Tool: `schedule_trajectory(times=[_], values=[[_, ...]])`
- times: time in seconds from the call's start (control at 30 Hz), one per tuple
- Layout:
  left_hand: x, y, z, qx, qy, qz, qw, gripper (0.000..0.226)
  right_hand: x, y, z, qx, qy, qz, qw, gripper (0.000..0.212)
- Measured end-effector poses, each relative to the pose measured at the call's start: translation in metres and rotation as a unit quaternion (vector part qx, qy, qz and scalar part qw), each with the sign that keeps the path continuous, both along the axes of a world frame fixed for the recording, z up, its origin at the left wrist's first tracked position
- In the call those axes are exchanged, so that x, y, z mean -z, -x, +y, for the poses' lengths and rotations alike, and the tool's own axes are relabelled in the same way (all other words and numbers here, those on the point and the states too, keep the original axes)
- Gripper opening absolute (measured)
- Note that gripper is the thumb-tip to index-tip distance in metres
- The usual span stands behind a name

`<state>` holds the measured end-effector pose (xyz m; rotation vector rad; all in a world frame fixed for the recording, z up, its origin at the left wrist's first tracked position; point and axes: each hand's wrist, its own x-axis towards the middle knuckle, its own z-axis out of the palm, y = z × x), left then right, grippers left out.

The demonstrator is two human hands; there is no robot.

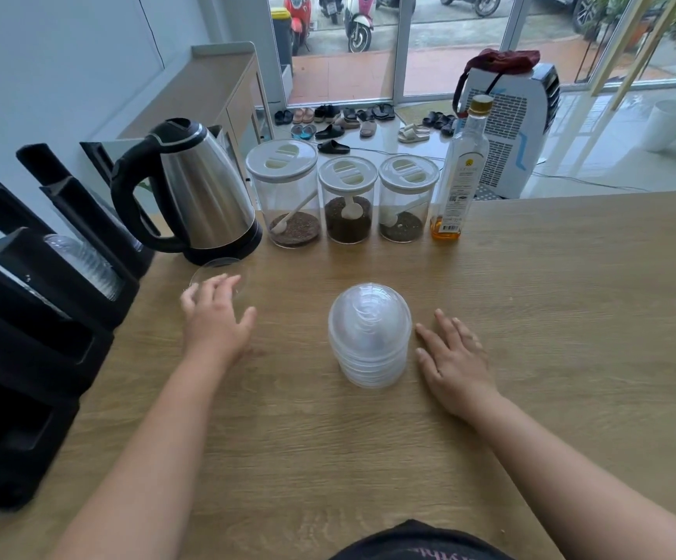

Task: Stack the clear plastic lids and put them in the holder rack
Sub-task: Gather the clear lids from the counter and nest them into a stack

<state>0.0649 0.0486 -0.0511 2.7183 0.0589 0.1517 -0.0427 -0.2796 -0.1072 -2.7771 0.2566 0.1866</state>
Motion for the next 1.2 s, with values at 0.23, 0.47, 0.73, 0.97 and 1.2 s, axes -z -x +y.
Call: schedule_trajectory(times=[0.23,0.47,0.73,0.97,1.2], values=[[0.029,-0.004,0.025,0.007,-0.135,-0.037,0.990,0.037,0.003,0.005,0.002,0.002,0.020,0.001,1.000,0.055],[0.009,0.010,0.013,0.019,0.183,-0.080,0.980,0.020,0.004,0.005,0.002,0.003,0.022,-0.010,1.000,0.054],[0.010,0.034,0.004,-0.184,0.635,0.105,0.743,0.039,0.003,0.006,0.002,0.004,0.019,-0.018,1.000,0.053],[0.019,0.040,0.011,-0.155,0.478,0.095,0.859,0.068,0.004,0.006,0.001,0.002,0.014,-0.019,1.000,0.053],[0.026,0.033,0.009,-0.109,0.257,0.092,0.956,0.114,0.004,0.006,0.001,0.000,0.014,-0.020,1.000,0.053]])
